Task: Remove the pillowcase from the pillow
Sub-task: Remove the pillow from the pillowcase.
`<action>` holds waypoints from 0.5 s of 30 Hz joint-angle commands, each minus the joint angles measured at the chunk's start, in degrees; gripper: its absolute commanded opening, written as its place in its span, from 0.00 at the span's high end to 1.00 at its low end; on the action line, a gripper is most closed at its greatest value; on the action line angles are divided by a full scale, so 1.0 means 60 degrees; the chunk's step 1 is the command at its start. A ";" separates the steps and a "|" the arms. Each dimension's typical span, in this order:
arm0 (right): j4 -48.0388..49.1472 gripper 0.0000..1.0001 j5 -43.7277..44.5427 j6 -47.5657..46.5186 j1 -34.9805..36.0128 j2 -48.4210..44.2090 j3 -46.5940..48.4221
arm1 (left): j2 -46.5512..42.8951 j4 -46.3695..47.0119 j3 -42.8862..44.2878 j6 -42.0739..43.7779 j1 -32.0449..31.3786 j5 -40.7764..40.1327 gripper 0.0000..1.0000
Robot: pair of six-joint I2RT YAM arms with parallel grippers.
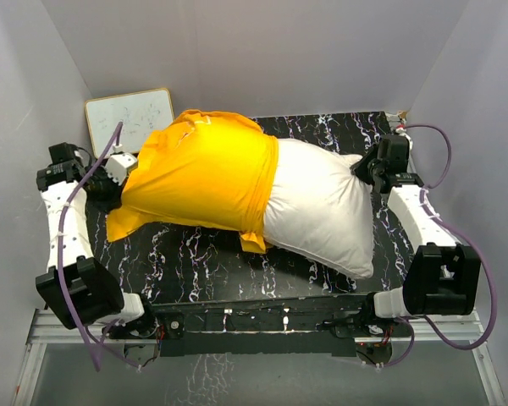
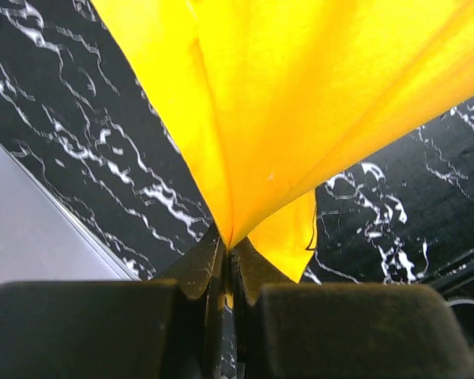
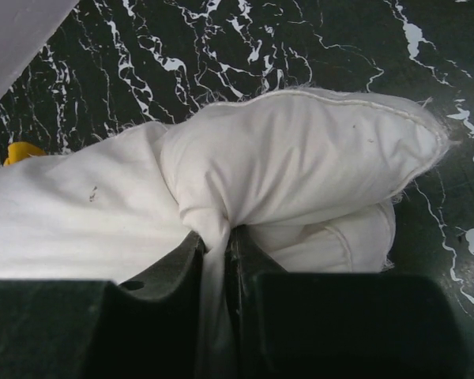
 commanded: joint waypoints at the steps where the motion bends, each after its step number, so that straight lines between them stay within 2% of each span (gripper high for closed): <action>1: -0.0017 0.92 0.1247 0.0010 -0.1059 0.0236 0.0707 | -0.0054 -0.0168 0.0266 0.1277 0.1538 -0.1383 1.00; 4: -0.0079 0.92 0.0564 0.0131 -0.1633 0.0414 0.1143 | 0.0217 0.0177 0.0282 0.1406 0.2239 -0.1310 1.00; 6: -0.0431 0.88 -0.0017 -0.0158 -0.1452 0.0499 0.1631 | 0.0450 -0.0424 0.0580 0.1328 0.2290 -0.0812 1.00; 7: -0.0669 0.59 0.0229 -0.0324 -0.1071 0.0460 0.1848 | 0.0508 -0.0835 0.0819 0.1166 0.2266 -0.0292 1.00; 8: -0.0822 0.35 0.0734 -0.0556 -0.0593 0.0303 0.1970 | 0.0554 -0.1260 0.1201 0.0929 0.2146 0.0285 1.00; 10: -0.1193 0.05 0.1436 -0.0966 0.0174 -0.0238 0.2054 | 0.0638 -0.1924 0.1714 0.0176 0.1512 0.0945 1.00; 13: -0.1935 0.02 0.1212 -0.0850 0.0382 -0.1610 0.1564 | 0.0444 -0.1961 0.2154 -0.1198 -0.0213 0.0865 1.00; 15: -0.2268 0.02 0.1170 -0.0783 0.0646 -0.3153 0.0810 | 0.0370 -0.1642 0.2513 -0.2095 -0.1132 0.0839 1.00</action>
